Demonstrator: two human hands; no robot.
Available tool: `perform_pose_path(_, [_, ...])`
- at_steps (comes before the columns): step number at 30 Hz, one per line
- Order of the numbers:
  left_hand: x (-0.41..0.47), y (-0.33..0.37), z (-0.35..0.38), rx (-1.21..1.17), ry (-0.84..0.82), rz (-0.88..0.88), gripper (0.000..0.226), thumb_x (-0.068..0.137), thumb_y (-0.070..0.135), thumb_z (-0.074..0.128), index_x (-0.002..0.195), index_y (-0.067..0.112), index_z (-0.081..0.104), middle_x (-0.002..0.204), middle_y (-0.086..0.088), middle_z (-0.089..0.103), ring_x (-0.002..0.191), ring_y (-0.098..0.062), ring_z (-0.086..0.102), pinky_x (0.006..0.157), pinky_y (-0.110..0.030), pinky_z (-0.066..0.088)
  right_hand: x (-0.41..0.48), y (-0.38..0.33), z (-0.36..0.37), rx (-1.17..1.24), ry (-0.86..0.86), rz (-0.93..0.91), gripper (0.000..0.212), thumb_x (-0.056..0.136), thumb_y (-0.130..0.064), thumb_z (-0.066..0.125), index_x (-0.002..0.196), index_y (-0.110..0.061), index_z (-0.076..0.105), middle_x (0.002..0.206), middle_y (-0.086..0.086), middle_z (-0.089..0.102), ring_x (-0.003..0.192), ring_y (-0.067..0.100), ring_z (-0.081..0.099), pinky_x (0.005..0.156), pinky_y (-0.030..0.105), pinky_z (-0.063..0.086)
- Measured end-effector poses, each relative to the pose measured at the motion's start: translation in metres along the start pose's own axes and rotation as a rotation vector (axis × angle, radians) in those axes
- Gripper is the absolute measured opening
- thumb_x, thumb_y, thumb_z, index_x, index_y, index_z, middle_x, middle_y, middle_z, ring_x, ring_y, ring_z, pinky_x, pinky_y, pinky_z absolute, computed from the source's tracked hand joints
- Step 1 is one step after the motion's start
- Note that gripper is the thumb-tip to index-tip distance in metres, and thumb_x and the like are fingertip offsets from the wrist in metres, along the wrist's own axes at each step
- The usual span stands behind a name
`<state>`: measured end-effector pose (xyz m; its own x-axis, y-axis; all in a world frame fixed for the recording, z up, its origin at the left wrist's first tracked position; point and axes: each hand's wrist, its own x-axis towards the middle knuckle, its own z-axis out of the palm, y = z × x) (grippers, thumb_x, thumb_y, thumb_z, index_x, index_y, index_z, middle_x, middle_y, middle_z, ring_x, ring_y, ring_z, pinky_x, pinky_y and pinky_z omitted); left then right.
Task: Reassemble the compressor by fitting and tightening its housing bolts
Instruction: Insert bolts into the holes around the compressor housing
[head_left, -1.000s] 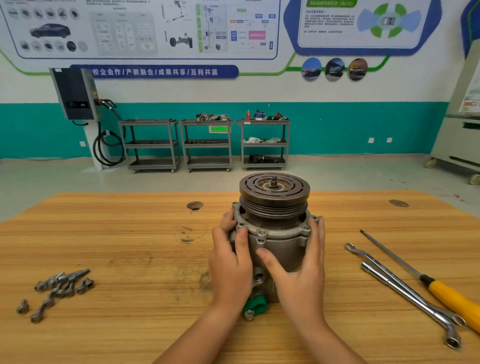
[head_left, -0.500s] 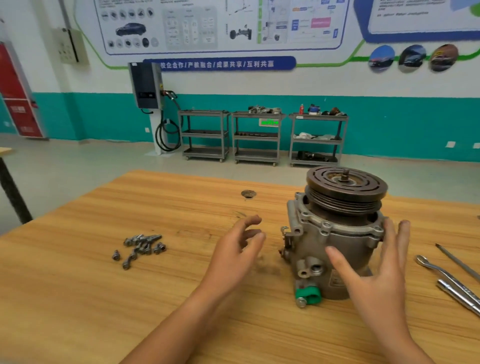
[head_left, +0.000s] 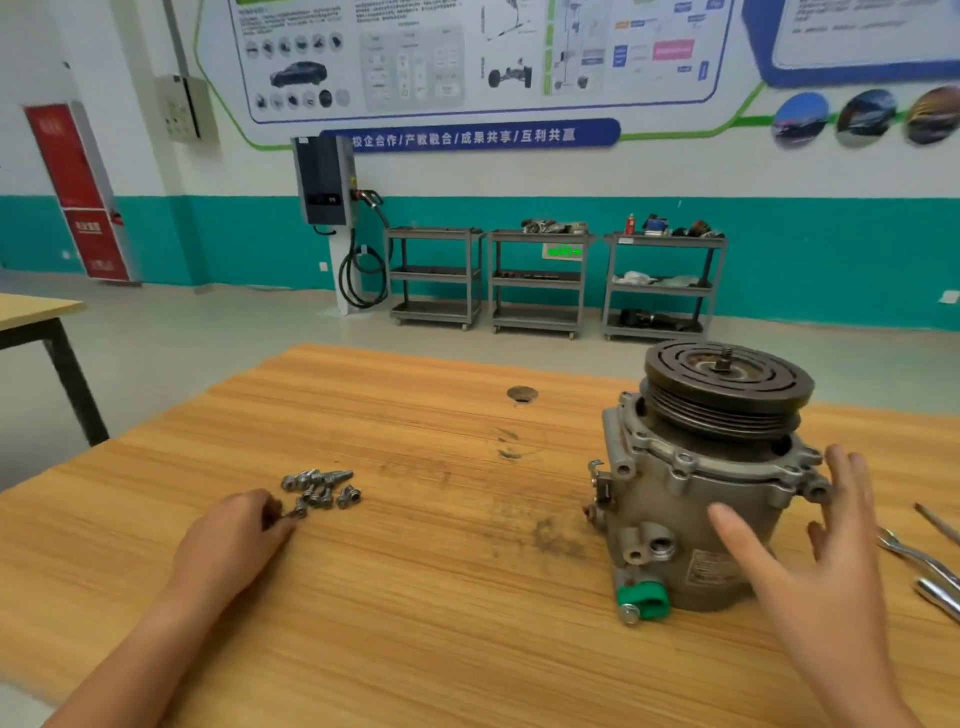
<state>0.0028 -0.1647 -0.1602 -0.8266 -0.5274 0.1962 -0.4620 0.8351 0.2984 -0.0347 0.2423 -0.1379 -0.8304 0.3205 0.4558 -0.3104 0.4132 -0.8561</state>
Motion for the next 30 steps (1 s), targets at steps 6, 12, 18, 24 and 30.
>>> perform_pose_path(6, [-0.037, 0.060, -0.048, -0.577, 0.158, 0.219, 0.019, 0.076, 0.004, 0.073, 0.073, 0.020, 0.064, 0.073, 0.004, 0.069, 0.066, 0.000, 0.064, 0.054, -0.011, 0.041, -0.002, -0.001, 0.000, 0.048, -0.058, -0.024, 0.101, 0.050, -0.063, 0.061, 0.137, -0.053, 0.011, 0.153, -0.027, 0.007, 0.135, -0.007, 0.012, 0.102, 0.021, 0.024])
perform_pose_path(12, [-0.065, 0.214, -0.074, -0.881, -0.027, 0.831, 0.030, 0.078, 0.001, 0.068, 0.089, 0.029, 0.066, 0.089, 0.012, 0.066, 0.084, 0.003, 0.063, 0.071, -0.005, 0.046, -0.003, -0.002, -0.004, 0.041, -0.077, -0.017, 0.098, 0.051, -0.067, 0.059, 0.134, -0.056, 0.010, 0.154, -0.023, 0.009, 0.140, -0.002, 0.013, 0.111, 0.029, 0.021])
perform_pose_path(18, [-0.058, 0.252, -0.059, -0.691, 0.095, 0.964, 0.018, 0.078, 0.001, 0.071, 0.095, 0.008, 0.068, 0.084, 0.005, 0.064, 0.079, -0.008, 0.063, 0.078, -0.014, 0.050, -0.005, -0.006, -0.006, 0.068, -0.100, -0.026, 0.091, 0.056, -0.062, 0.062, 0.129, -0.057, 0.006, 0.155, -0.022, 0.009, 0.140, -0.004, 0.011, 0.112, 0.025, 0.018])
perform_pose_path(24, [-0.049, 0.251, -0.058, -0.527, 0.146, 1.026, 0.017, 0.078, 0.004, 0.072, 0.095, 0.008, 0.072, 0.083, 0.010, 0.061, 0.075, -0.004, 0.059, 0.079, -0.010, 0.046, -0.004, -0.006, -0.007, 0.087, -0.118, -0.014, 0.101, 0.053, -0.065, 0.059, 0.138, -0.049, 0.007, 0.154, -0.020, 0.014, 0.139, -0.003, 0.015, 0.108, 0.021, 0.018])
perform_pose_path(30, [-0.043, 0.252, -0.059, -0.437, 0.106, 1.155, 0.020, 0.079, 0.003, 0.071, 0.098, 0.009, 0.073, 0.092, -0.002, 0.070, 0.081, -0.006, 0.060, 0.078, -0.009, 0.045, -0.004, -0.005, -0.007, 0.064, -0.132, -0.005, 0.110, 0.052, -0.067, 0.057, 0.147, -0.039, 0.009, 0.155, -0.020, 0.012, 0.140, -0.002, 0.013, 0.108, 0.021, 0.018])
